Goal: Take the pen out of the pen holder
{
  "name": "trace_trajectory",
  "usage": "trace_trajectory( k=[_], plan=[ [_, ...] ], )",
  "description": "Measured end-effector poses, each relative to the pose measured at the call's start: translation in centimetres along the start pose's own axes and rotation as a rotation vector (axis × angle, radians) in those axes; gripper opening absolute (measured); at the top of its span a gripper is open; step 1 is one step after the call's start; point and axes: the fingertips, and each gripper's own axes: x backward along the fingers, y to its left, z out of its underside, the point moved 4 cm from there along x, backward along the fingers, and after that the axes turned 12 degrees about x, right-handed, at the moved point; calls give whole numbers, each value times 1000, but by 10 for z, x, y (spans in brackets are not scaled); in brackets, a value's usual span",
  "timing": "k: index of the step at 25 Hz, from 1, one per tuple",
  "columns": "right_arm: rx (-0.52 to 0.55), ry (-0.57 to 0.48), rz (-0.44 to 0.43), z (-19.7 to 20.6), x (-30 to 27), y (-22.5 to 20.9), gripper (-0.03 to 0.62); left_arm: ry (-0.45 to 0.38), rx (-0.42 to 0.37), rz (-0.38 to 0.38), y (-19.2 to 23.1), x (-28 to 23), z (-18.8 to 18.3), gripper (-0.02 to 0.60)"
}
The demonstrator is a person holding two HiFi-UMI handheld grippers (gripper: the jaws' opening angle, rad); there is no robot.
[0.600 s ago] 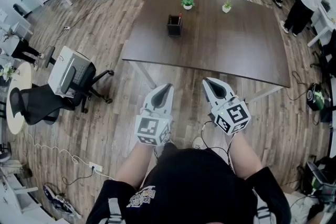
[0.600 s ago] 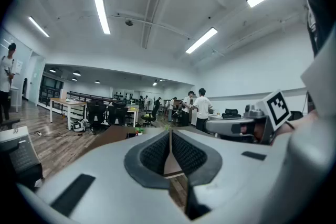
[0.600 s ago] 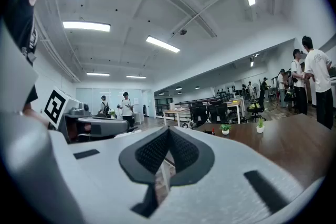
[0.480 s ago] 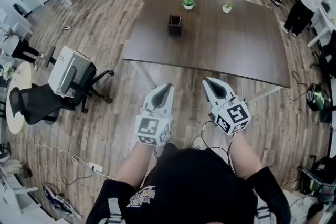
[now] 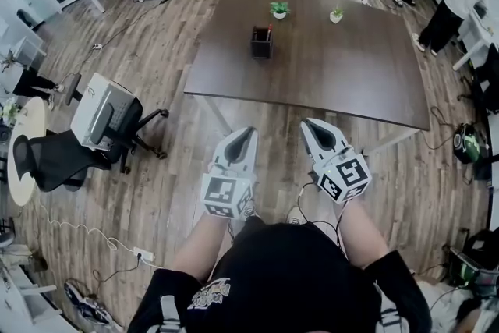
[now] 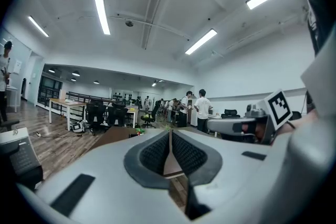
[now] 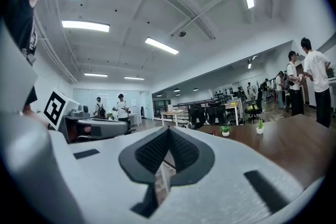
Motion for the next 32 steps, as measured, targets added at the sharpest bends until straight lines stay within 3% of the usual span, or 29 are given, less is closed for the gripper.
trace_trajectory(
  k=[9, 15, 19, 32],
  plan=[
    [-1, -22, 41, -8, -26, 14, 43, -4, -6, 30, 35, 1, -12, 25],
    [-10, -22, 72, -8, -59, 25, 96, 8, -13, 63, 70, -1, -19, 157],
    [-24, -28, 97, -7, -80, 30, 143, 20, -19, 96, 91, -4, -23, 193],
    [-16, -9, 106, -10, -135, 44, 204, 38, -5, 131, 142, -6, -29, 224]
  ],
)
